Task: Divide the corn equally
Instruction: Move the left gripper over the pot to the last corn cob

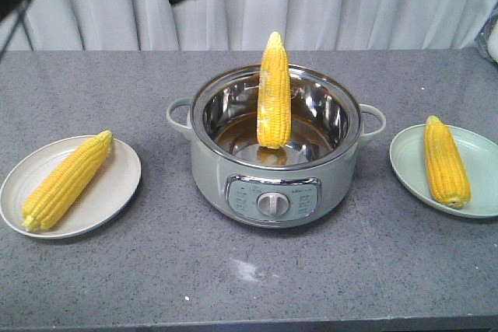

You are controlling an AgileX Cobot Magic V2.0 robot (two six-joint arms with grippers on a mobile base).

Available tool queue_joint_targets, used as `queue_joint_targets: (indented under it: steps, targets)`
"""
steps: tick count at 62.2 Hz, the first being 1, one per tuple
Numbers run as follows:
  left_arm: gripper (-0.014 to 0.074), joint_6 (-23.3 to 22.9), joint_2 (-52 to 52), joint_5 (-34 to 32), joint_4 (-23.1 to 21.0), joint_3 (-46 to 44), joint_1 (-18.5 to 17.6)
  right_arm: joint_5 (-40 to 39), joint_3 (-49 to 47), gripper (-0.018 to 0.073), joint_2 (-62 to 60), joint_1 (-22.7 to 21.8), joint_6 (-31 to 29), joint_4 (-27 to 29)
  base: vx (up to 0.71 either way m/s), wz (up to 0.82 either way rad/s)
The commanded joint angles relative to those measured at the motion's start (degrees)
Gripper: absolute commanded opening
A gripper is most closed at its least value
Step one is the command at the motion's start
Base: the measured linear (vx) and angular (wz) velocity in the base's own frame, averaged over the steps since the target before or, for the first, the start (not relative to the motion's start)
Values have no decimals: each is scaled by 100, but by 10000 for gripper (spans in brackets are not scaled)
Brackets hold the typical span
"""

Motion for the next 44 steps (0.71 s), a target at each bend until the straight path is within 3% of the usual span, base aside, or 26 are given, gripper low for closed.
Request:
queue_joint_targets:
  steps: [1, 8, 44]
  targets:
    - [500, -62, -109, -188, -142, -204, -86, -367, -116, -1, -112, -21, 339, -292, 0, 0]
    - [500, -56, 98, -306, -142, -204, -187, -360, -116, -1, -112, -21, 522, -552, 0, 0]
    - [580, 12, 412, -976, -195, -206, -421, -366, -116, -1, -112, -21, 515, -707, 0, 0]
